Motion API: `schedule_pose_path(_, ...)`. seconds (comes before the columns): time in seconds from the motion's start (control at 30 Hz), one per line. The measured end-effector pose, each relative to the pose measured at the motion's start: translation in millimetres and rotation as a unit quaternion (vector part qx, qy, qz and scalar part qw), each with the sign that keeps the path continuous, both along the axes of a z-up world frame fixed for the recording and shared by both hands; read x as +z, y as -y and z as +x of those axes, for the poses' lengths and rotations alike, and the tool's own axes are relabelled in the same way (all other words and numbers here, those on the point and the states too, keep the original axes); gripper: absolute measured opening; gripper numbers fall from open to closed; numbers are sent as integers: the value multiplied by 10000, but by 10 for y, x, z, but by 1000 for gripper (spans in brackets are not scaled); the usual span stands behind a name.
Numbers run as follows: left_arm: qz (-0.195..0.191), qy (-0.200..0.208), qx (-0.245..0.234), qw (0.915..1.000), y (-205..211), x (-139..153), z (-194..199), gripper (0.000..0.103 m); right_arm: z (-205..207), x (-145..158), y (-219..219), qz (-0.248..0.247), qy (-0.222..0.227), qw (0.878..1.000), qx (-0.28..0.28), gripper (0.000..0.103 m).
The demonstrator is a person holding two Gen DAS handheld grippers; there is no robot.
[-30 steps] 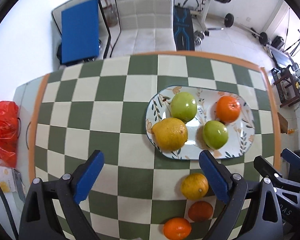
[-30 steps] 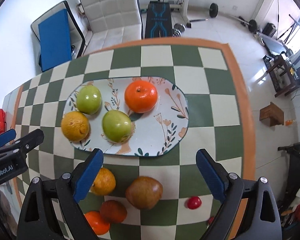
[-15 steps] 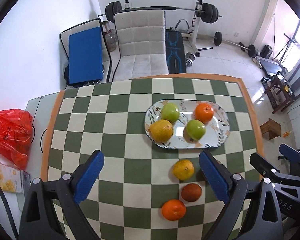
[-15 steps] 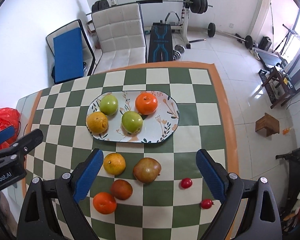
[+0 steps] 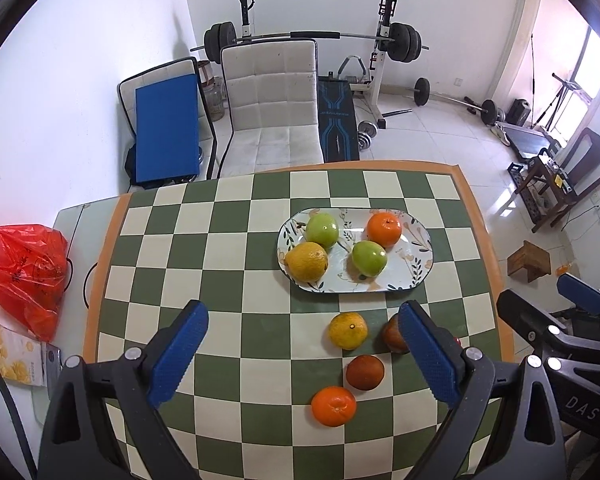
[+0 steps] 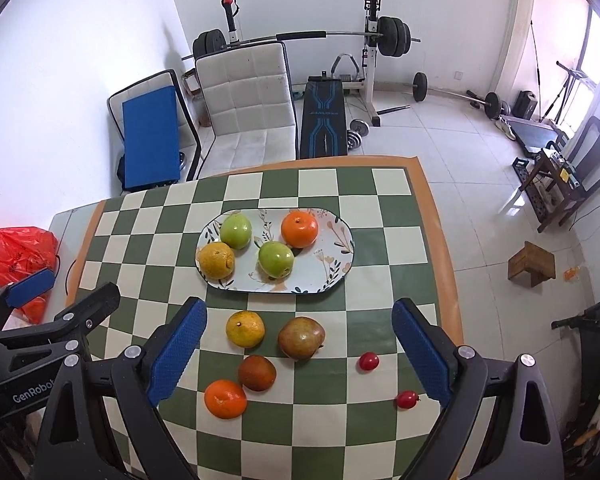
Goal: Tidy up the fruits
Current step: 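Lift both tools away from the plate toward the remaining fruits, then grasp the small yellow citrus with the left tool while the right tool grasps the brown pear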
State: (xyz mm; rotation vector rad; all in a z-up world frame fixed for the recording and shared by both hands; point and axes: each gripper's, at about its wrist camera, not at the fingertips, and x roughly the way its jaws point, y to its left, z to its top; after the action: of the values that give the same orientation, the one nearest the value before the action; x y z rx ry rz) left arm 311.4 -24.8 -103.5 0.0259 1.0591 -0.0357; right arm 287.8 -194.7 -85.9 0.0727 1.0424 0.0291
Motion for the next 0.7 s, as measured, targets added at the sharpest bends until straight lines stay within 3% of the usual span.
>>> schedule_pose_path(0.17,-24,-47,28,10000,-24,-53,75,97,16,-39,61,268,-21,9996,-91,96)
schedule_pose_path(0.3,83,-317,122,9994,-41,-269,220,103,148,-299,171,560,-264,9979,-193,96)
schedule_pose_path(0.4,255,-598,236,9976,-40,-543,362,103,313,-691,260,767,-645,9947,-243,96)
schedule_pose_path(0.57,334,-1386,336,9892,2,-1137,618,103,610,-1615,350,1063,-1522,9817,-418,96)
schedule_pose_path(0.7,247,-1906,413,9805,40,-1534,764,103,773,-2317,354,1315,-2188,9652,-571,85)
